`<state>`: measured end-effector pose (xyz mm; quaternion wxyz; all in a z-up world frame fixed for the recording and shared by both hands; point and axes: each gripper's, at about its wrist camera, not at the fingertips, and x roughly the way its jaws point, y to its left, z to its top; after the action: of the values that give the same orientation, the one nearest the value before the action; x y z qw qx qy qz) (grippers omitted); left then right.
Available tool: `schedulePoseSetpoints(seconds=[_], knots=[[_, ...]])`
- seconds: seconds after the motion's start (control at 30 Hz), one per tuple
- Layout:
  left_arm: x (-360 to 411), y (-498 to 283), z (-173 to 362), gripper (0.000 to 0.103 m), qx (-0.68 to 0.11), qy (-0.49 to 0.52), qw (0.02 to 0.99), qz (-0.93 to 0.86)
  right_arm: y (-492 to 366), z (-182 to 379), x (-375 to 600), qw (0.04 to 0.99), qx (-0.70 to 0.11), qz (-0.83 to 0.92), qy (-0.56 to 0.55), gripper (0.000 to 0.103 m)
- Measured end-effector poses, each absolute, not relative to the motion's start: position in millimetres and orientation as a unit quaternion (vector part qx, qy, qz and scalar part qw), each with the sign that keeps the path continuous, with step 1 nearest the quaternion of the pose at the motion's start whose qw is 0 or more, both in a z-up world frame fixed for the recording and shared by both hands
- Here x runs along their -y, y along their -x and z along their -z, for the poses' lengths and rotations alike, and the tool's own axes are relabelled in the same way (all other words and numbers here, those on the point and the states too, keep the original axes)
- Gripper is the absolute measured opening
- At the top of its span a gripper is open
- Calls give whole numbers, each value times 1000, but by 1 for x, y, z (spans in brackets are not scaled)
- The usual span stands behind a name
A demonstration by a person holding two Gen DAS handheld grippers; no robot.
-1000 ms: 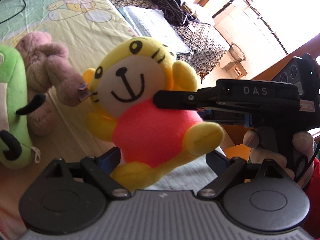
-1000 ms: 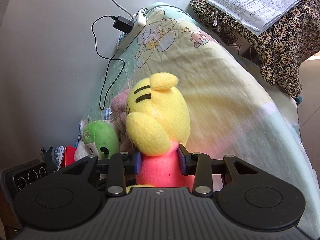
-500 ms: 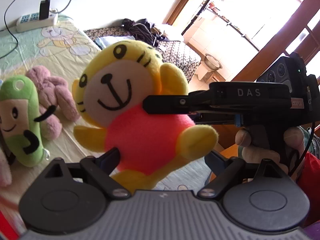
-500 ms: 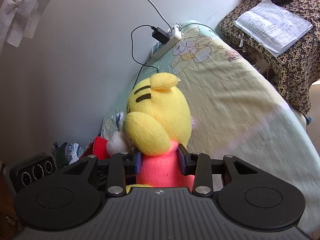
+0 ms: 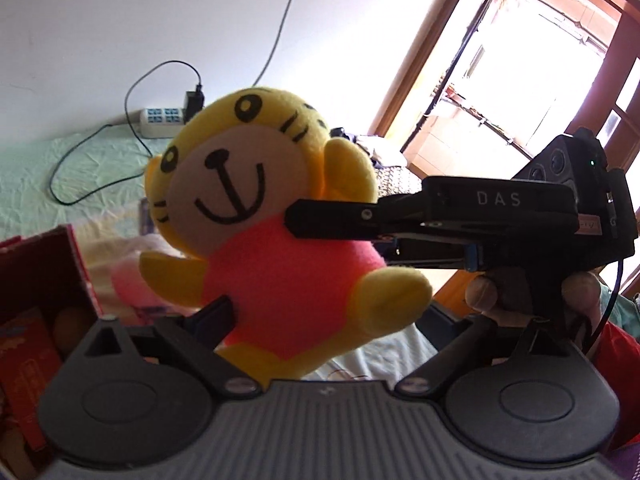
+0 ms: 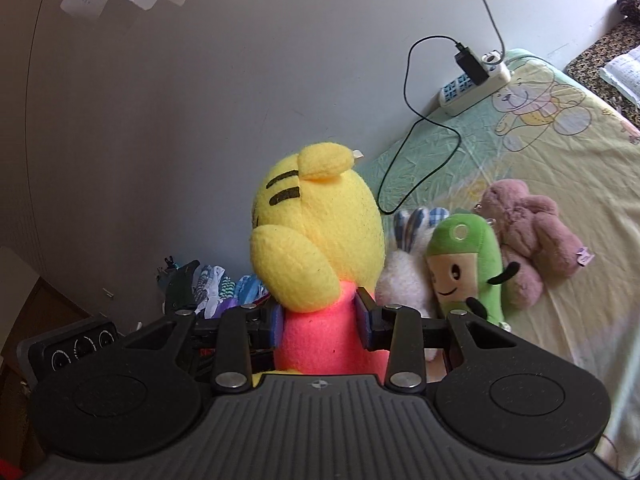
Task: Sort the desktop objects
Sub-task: 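Carry the yellow-and-red tiger plush in the right gripper toward the red box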
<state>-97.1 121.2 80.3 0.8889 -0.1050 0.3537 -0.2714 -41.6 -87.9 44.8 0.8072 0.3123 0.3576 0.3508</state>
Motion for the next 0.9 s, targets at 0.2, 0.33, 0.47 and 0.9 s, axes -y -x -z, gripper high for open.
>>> schedulePoseSetpoints(seconds=[0.2,0.33,0.47,0.9], knots=[[-176,112,-80,95,-350,121,898,237,42,-39,37,794,-371,-369,-309,38],[-200,118,-77,95,-354,122,902,214,44,-31,6,795,-378,-369,-299,38],[-220,115,-65,95,-370,123,898,201,47,-29,-20,807,-390,-351,-269,38],[-243,102,-20,95,-428,111,874,201,38,-10,-86,832,-460,-266,-161,38]])
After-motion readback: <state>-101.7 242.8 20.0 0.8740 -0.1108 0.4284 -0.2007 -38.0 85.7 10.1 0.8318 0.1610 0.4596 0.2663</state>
